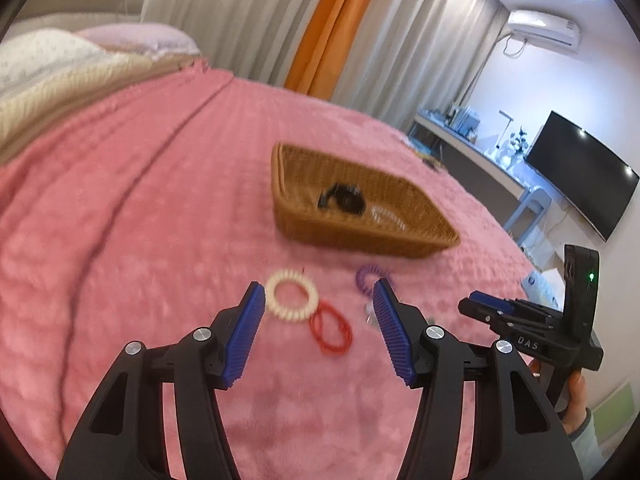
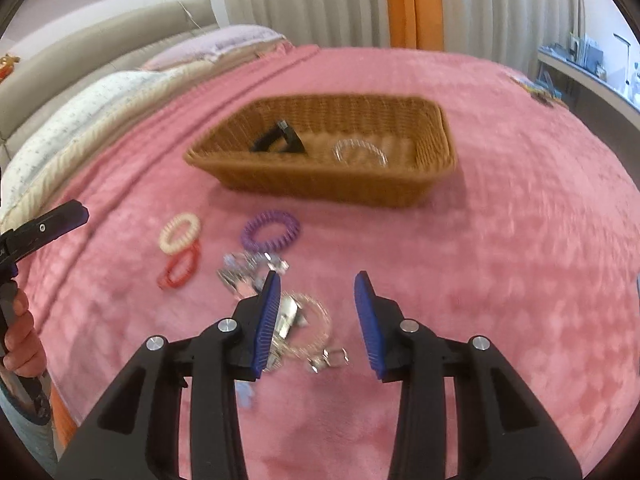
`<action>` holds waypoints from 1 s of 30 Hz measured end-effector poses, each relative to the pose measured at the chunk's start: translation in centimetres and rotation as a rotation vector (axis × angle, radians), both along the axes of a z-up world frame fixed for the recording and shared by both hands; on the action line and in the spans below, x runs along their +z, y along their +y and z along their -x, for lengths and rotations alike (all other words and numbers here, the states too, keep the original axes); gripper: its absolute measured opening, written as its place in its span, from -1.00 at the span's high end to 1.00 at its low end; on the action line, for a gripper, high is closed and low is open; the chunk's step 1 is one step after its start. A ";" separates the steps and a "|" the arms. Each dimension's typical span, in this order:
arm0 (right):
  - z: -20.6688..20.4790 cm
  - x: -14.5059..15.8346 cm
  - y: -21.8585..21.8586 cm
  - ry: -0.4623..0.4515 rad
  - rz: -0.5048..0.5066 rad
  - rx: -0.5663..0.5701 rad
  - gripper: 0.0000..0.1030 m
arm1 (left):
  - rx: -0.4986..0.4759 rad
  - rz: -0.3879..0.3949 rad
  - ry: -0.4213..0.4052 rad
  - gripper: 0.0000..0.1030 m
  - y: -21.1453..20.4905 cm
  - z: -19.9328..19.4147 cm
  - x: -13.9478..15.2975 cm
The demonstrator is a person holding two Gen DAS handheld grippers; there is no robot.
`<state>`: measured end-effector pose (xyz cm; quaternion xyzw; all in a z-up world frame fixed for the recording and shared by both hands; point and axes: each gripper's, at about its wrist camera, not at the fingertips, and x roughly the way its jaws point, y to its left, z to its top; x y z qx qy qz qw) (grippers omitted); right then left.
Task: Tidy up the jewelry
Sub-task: 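Grasp the red hair tie with the left tool while the right tool grasps the bead bracelet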
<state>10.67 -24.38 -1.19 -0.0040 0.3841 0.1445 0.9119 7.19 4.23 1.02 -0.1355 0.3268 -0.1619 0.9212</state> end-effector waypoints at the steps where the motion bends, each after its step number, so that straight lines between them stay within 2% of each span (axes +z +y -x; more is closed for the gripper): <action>1: -0.1 -0.5 0.0 0.010 0.008 -0.001 0.32 | -0.003 -0.001 0.015 -0.06 -0.1 -0.3 -0.5; 7: -0.6 -3.5 -0.1 0.067 0.000 0.027 0.35 | -0.036 0.014 0.108 -0.06 -1.0 -1.7 -3.9; 10: -0.5 -3.9 -0.2 0.069 0.002 0.021 0.38 | -0.054 0.046 0.144 -0.06 -1.3 -2.1 -5.2; 12: -0.5 -3.9 -0.1 0.069 0.009 0.019 0.52 | -0.051 0.036 0.157 -0.06 -1.6 -2.2 -5.7; 15: -0.6 -4.3 0.0 0.073 0.020 0.013 0.61 | -0.050 0.023 0.172 -0.06 -2.1 -2.4 -6.1; 20: -0.6 -4.4 0.4 0.066 0.040 0.008 0.61 | -0.037 -0.003 0.217 -0.03 -2.8 -3.6 -6.6; 22: -0.7 -4.5 0.4 0.064 0.044 0.006 0.61 | -0.028 -0.023 0.234 0.00 -3.3 -4.1 -7.0; 27: -0.7 -4.5 0.5 0.062 0.051 0.003 0.61 | -0.008 -0.133 0.234 0.08 -5.0 -4.5 -7.2; 30: -0.6 -4.5 0.9 0.051 0.076 -0.001 0.61 | 0.009 -0.204 0.226 0.21 -5.9 -4.6 -7.2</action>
